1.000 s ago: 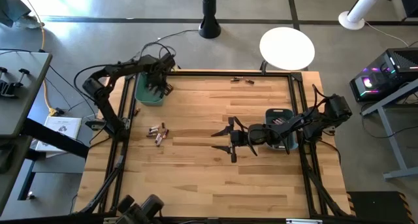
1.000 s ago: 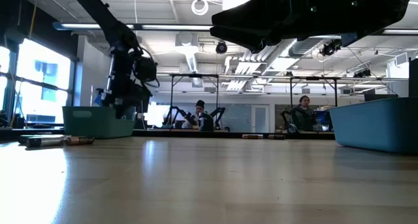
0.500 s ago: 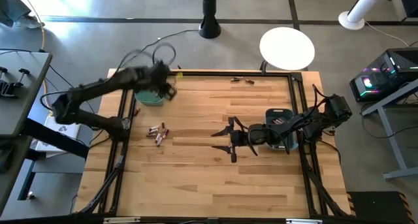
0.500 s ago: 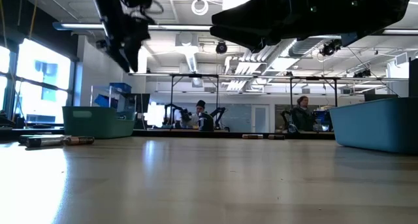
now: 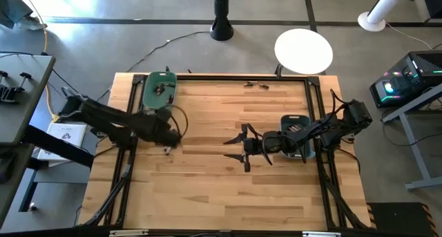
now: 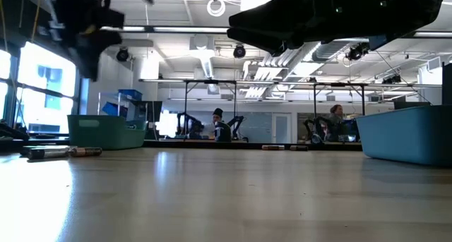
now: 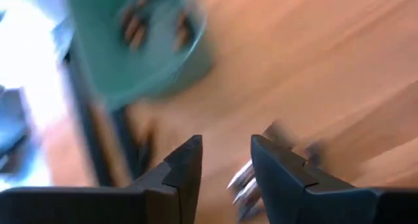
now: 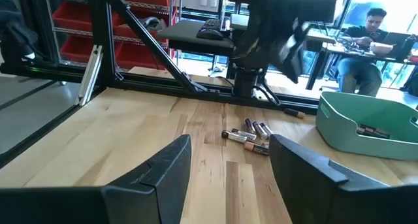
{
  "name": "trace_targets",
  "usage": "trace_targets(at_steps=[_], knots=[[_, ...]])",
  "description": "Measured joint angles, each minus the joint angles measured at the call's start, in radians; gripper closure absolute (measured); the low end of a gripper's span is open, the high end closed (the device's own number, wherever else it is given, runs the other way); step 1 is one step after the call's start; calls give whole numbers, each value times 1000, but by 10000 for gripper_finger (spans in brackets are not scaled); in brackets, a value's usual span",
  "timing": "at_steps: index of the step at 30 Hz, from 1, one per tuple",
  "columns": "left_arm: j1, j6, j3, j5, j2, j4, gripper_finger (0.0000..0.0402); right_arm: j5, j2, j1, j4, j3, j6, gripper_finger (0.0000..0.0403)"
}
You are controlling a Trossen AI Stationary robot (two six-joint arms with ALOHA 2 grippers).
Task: Sort batteries
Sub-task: Put the black battery into the green bin
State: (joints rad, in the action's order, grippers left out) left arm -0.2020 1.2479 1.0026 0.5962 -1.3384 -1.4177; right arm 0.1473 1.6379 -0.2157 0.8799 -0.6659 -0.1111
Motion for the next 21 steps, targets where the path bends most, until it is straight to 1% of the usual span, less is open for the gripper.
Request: trace_targets(at_steps=[3,4,6,9,12,16,21], knots=[[-23,153,-22,-130,-97,-129,300,0,0,0,0,0,-1,201],[-26,175,-28,-166,-128,-148,308,0,0,0,0,0,-2,201],[-28,177,-42,-203,-189,-150,327,0,0,0,0,0,-3,201],[-9,94,-69,-215,-266,-115,361,0,0,0,0,0,-21,201],[54,60,-98,-221,-321,-115,394,0,0,0,0,0,-25,201],[156,-24,-147,-216,-333,-88,397,0,0,0,1,0,-25,201],[273,-162,-244,-210,-303,63,401,0,0,0,0,0,-25,201]])
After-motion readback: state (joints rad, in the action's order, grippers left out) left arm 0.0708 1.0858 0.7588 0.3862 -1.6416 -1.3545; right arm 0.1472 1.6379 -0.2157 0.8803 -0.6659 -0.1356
